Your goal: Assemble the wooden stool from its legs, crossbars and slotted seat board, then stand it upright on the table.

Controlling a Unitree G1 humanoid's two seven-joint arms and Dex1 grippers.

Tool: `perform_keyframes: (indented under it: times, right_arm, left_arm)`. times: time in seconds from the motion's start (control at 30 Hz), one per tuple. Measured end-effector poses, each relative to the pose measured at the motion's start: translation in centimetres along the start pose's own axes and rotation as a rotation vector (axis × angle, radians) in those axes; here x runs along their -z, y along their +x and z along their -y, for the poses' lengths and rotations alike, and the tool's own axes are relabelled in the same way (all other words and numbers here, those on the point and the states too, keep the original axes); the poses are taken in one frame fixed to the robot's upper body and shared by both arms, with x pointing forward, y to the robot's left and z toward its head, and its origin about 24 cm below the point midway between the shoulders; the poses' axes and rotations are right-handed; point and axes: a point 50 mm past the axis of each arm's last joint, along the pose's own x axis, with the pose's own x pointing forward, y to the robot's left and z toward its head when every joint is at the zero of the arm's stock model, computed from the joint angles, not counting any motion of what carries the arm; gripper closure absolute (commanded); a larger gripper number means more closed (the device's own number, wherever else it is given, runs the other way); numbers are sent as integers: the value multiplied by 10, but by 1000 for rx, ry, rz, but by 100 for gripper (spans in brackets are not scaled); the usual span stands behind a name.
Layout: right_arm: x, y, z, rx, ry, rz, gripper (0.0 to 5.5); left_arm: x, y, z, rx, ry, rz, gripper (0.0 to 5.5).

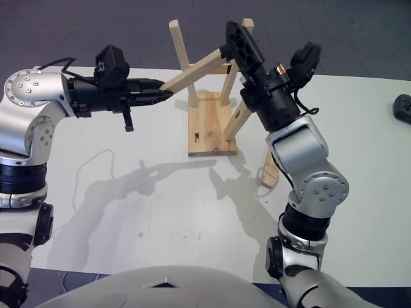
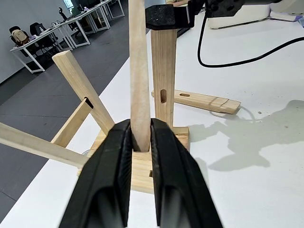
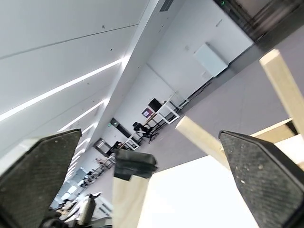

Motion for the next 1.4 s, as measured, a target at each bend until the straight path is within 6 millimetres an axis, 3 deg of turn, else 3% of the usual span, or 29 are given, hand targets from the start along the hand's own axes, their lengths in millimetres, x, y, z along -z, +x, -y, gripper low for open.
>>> perform_keyframes:
  times: [0.1, 0.2, 0.37, 0.57, 1.0, 1.23, 1.4]
  right_arm:
    - [6, 0, 4, 18, 25, -56, 10]
    - [8, -1, 2, 15, -67, -107, 10]
    - [5, 1, -2, -3, -94, -95, 90]
    - [8, 2, -7, -21, 186, -52, 190]
    - [15, -3, 11, 97, 283, -53, 410]
    - [17, -3, 9, 76, 295, -51, 413]
    - [20, -4, 11, 81, 299, -57, 413]
  left_arm:
    - [1, 1, 1, -1, -1, -3, 507]
    - [1, 2, 1, -6, -2, -2, 507]
    - [2, 4, 2, 0, -2, -5, 507]
    - [2, 10, 6, 17, 1, -1, 507]
    - [4, 6, 6, -20, -37, 23, 507]
    - [1, -1, 11, -8, -196, 85, 507]
    - [3, -2, 14, -11, -219, 80, 507]
